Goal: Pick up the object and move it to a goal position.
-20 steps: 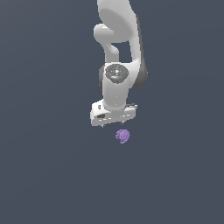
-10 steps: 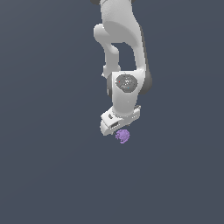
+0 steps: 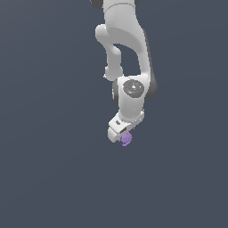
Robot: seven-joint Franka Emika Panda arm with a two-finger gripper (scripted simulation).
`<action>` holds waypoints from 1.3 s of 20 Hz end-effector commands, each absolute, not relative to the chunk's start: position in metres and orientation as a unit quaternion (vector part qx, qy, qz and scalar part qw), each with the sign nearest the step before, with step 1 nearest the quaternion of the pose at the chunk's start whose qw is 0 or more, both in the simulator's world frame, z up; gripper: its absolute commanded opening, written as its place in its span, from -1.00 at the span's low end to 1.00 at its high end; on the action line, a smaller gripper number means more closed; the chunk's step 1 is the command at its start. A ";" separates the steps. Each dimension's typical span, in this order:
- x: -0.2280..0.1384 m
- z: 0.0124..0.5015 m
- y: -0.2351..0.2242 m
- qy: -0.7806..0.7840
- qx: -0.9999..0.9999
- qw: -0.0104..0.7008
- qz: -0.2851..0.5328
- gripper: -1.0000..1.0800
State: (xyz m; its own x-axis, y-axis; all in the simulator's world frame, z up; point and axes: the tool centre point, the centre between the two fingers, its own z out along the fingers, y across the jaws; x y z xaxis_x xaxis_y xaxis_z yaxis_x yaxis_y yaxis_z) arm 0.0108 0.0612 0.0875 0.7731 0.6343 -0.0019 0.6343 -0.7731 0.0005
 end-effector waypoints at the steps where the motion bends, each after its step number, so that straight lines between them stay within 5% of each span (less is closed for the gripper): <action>1: 0.011 0.086 0.063 0.343 0.939 0.000 0.000 0.92; 20: 0.011 0.036 0.063 0.344 0.939 0.000 0.000 0.92; 21: 0.011 0.036 0.063 0.344 0.939 0.000 0.000 -1.00; 26: 0.011 0.036 0.063 0.344 0.939 0.000 0.000 -1.00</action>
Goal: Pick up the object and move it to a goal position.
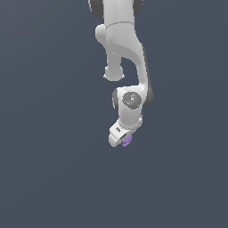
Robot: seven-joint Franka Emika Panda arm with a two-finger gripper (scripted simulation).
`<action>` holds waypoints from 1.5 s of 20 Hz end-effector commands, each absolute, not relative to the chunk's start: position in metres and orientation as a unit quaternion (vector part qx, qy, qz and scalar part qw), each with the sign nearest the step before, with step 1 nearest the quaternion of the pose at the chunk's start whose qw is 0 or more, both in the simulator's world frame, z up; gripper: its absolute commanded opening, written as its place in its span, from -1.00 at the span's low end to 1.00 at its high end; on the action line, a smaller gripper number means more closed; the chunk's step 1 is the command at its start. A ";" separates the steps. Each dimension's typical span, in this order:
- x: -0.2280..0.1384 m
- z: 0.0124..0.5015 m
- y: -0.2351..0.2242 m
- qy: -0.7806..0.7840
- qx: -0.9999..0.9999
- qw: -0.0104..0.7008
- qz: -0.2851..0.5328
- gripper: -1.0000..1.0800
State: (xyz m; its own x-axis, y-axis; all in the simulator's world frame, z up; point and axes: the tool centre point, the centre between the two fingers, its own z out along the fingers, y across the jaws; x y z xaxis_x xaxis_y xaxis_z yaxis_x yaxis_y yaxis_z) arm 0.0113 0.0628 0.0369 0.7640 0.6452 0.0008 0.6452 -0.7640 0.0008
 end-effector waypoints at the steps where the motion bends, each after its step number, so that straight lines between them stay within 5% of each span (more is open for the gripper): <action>1: 0.011 0.036 0.063 0.344 0.939 0.000 0.000 -1.00; 10: 0.007 0.041 0.071 0.343 0.939 0.000 0.001 -1.00; 30: -0.042 0.085 0.174 0.344 0.939 0.000 0.000 -1.00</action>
